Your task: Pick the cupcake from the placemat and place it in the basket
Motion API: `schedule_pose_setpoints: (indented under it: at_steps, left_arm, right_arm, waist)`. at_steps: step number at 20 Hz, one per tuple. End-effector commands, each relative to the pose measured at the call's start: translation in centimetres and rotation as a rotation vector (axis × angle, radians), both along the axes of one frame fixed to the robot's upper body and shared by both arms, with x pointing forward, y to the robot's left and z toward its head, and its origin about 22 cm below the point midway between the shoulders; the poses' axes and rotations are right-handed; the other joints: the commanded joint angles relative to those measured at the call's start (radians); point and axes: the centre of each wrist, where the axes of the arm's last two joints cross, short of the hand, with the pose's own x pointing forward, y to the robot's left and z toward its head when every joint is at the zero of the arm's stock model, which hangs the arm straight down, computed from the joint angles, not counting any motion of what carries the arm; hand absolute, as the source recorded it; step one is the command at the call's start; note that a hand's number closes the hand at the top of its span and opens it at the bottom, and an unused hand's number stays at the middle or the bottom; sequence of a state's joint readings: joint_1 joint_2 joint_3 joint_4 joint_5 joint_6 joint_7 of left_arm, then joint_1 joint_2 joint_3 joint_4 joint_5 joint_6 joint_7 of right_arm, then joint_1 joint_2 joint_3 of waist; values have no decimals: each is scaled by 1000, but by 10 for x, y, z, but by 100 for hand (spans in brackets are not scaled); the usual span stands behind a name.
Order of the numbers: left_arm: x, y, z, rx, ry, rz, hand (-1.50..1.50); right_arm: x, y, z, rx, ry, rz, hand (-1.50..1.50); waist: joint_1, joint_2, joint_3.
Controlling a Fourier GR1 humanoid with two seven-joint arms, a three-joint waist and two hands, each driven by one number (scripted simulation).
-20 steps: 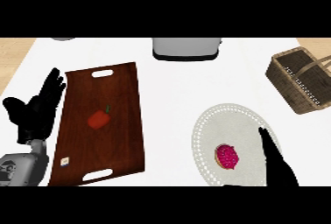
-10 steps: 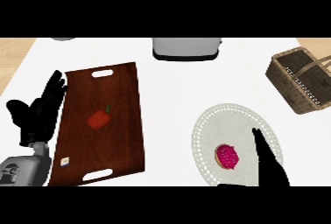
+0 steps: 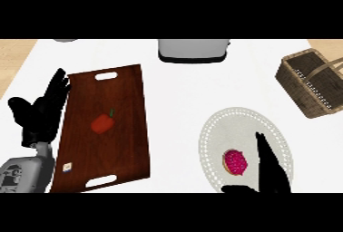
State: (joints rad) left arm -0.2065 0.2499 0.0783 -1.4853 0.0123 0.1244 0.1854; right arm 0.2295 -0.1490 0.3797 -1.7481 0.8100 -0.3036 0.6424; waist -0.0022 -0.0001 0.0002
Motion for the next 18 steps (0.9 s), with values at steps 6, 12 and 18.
schedule_pose_setpoints:
  at_steps: [6,12,18]
  left_arm:
    - [-6,3,-6,-8,-28,2,0]
    - [-7,2,-10,-10,-11,14,0]
    - [3,1,-16,-8,1,-4,0]
  right_arm:
    - [9,-1,-9,-18,24,1,-150]
    - [22,8,-19,-45,52,14,-150]
    - [41,11,-45,-24,66,27,-150]
  waist:
    - [1,0,0]
    - [1,0,0]
    - [1,1,0]
